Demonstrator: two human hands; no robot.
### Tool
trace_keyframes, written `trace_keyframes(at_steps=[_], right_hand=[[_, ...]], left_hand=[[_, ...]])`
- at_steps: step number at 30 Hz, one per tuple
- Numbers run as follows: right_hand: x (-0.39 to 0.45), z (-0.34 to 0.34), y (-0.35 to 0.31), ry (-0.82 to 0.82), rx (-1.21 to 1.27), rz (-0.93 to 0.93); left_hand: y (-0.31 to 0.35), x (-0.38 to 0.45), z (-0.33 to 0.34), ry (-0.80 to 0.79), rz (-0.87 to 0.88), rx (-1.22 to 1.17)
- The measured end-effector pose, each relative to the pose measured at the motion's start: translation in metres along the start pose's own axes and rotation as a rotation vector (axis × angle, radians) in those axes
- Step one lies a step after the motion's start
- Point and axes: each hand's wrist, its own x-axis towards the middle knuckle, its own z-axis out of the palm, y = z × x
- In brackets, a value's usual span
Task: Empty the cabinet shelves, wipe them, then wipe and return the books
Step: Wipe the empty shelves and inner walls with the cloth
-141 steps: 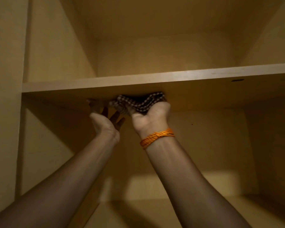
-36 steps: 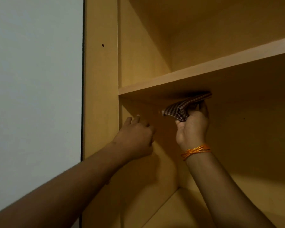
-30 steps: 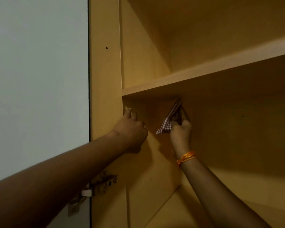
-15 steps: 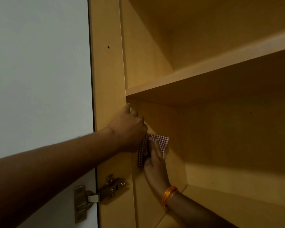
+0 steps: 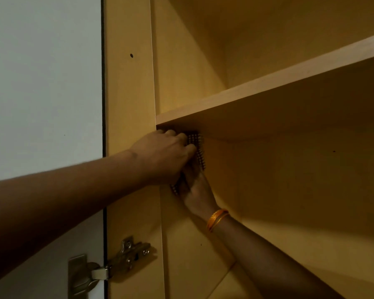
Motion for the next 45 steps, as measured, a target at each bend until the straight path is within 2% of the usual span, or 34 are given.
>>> trace_keyframes(at_steps=[4,6,10,13,15,18,22,26,32,41,45], right_hand=[[0.015,-0.006,0.042,0.011,0.002,0.233],[0.019,-0.013,0.06,0.048,0.08,0.323],[0.021,-0.017,0.101,0.099,0.146,0.619],[-0.002,-0.009,0.105,0.098,0.13,0.768],[-0.03,0.001,0.089,0.073,0.124,0.754],[-0.069,0.02,0.051,0.122,0.138,0.744],[-0.078,0.027,0.02,0.109,0.149,0.558],[-0.047,0.016,0.034,0.07,0.095,0.385],[0.007,-0.006,0.087,0.073,0.02,0.287],[0.052,-0.026,0.165,0.112,0.087,0.46],[0.048,-0.03,0.196,0.117,0.156,0.664]], left_hand=[[-0.002,0.003,0.013,-0.051,0.048,0.093],[-0.002,0.006,0.019,-0.114,0.076,0.151],[0.0,0.01,0.025,-0.214,0.111,0.221],[0.002,0.012,0.023,-0.274,0.12,0.238],[0.003,0.014,0.023,-0.31,0.126,0.256],[0.005,0.019,0.024,-0.362,0.127,0.277],[0.005,0.027,0.019,-0.378,0.129,0.269],[0.009,0.034,0.019,-0.382,0.112,0.26],[0.01,0.031,0.024,-0.399,0.118,0.254],[0.013,0.034,0.026,-0.415,0.117,0.242],[0.012,0.033,0.028,-0.43,0.119,0.235]])
